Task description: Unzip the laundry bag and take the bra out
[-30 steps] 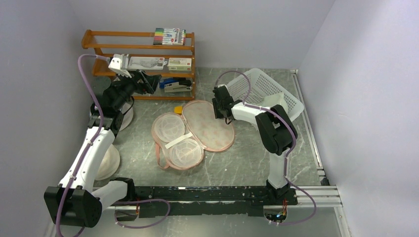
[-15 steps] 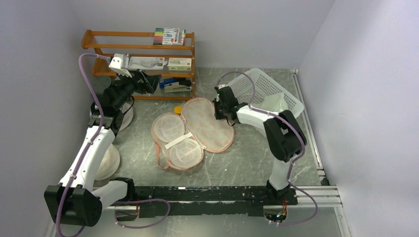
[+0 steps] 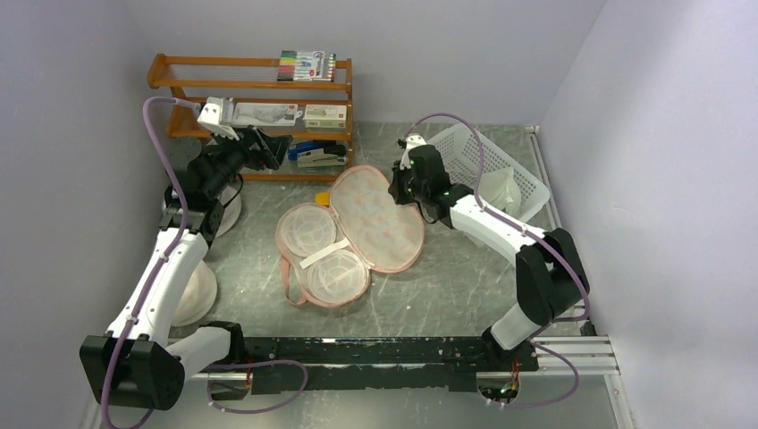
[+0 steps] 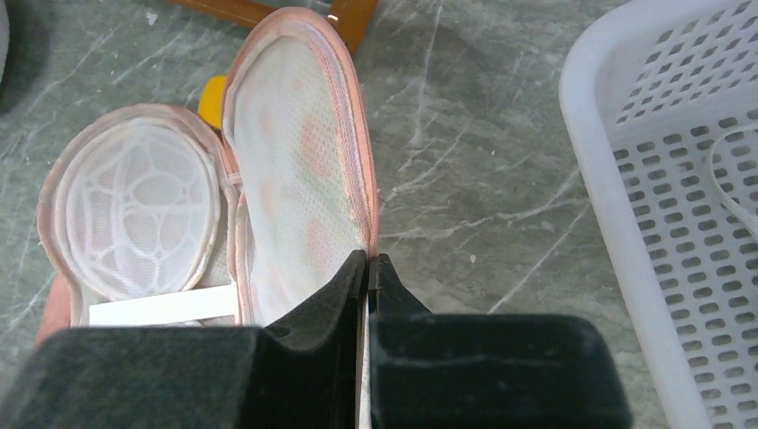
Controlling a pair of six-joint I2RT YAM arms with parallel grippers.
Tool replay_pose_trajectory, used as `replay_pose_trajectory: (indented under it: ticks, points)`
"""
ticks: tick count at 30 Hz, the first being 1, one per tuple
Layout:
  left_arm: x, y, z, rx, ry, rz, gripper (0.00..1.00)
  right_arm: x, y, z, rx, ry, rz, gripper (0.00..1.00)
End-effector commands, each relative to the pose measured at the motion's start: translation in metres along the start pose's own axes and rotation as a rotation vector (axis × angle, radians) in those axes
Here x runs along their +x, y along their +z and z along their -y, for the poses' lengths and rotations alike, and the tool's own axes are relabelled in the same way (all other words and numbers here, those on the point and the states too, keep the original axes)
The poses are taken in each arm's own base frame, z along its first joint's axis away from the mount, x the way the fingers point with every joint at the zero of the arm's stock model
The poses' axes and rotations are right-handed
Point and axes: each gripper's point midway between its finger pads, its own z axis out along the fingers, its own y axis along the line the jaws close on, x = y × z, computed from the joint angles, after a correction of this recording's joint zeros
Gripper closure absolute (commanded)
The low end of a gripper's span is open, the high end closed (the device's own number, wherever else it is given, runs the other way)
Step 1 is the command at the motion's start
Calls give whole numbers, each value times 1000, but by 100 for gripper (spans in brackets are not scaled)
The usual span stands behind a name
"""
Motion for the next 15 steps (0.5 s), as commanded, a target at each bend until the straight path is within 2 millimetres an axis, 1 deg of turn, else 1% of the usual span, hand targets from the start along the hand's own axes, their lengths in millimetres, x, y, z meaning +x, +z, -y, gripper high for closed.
replay_pose_trajectory:
  ticks: [1,3,6,8,12,14,15]
  points:
    - [-18,-1,5,5,32,37,5,-24,-12,0,44,-10,17,100]
    - [-18,-1,6,7,31,39,5,-29,-16,-2,73,-24,11,100]
    - [-19,-1,6,8,34,41,5,-35,-21,-16,127,-91,4,100]
    - [-20,-2,6,6,34,42,5,-32,-24,-30,190,-155,-11,100]
    - [-22,-4,5,-8,43,49,5,-28,-26,-50,302,-250,-36,100]
    - [-23,-5,4,-18,48,52,5,-24,-25,-66,330,-305,-38,100]
    - [-24,-5,4,-23,51,55,5,-19,-24,-74,341,-334,-42,100]
